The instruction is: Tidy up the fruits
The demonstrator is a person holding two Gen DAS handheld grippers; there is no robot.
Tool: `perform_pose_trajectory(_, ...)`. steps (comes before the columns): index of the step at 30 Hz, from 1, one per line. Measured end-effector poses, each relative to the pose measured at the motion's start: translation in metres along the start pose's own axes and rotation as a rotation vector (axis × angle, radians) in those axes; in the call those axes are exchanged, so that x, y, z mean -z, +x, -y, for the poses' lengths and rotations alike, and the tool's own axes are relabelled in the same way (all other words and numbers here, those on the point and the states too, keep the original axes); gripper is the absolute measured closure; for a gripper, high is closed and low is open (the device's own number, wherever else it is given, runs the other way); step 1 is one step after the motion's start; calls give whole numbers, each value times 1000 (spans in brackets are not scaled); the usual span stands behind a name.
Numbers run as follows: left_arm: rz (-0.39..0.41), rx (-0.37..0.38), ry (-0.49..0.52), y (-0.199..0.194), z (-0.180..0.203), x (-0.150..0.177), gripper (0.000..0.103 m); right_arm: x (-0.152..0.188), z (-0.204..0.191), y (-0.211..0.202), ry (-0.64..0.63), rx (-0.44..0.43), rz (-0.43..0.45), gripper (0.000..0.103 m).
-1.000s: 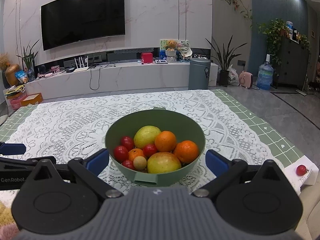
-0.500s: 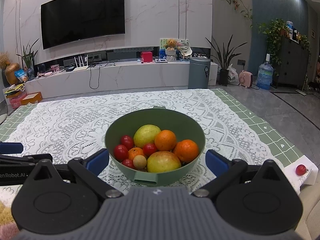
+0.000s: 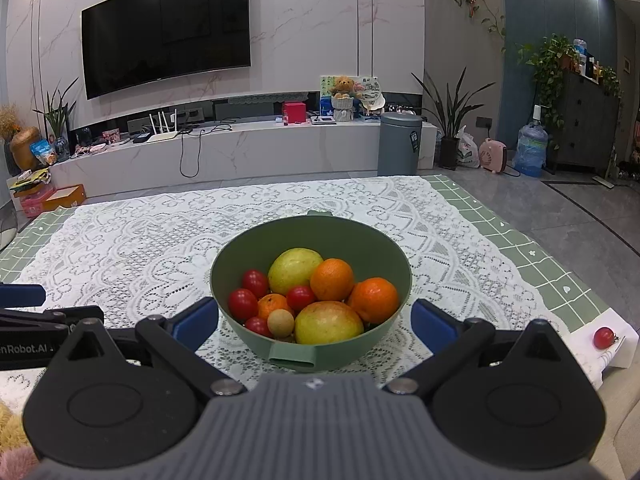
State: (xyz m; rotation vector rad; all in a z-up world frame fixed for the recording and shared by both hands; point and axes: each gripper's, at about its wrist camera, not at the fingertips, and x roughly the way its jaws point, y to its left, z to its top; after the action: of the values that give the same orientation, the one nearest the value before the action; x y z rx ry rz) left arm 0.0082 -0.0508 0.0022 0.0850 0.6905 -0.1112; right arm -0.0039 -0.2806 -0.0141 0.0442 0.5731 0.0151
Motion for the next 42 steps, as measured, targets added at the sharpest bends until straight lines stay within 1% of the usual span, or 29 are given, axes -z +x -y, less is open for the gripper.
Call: perform_pose_trajectory(42, 5, -1, -4, -5, -1, -3, 9, 2, -1, 2, 8, -4, -2, 4)
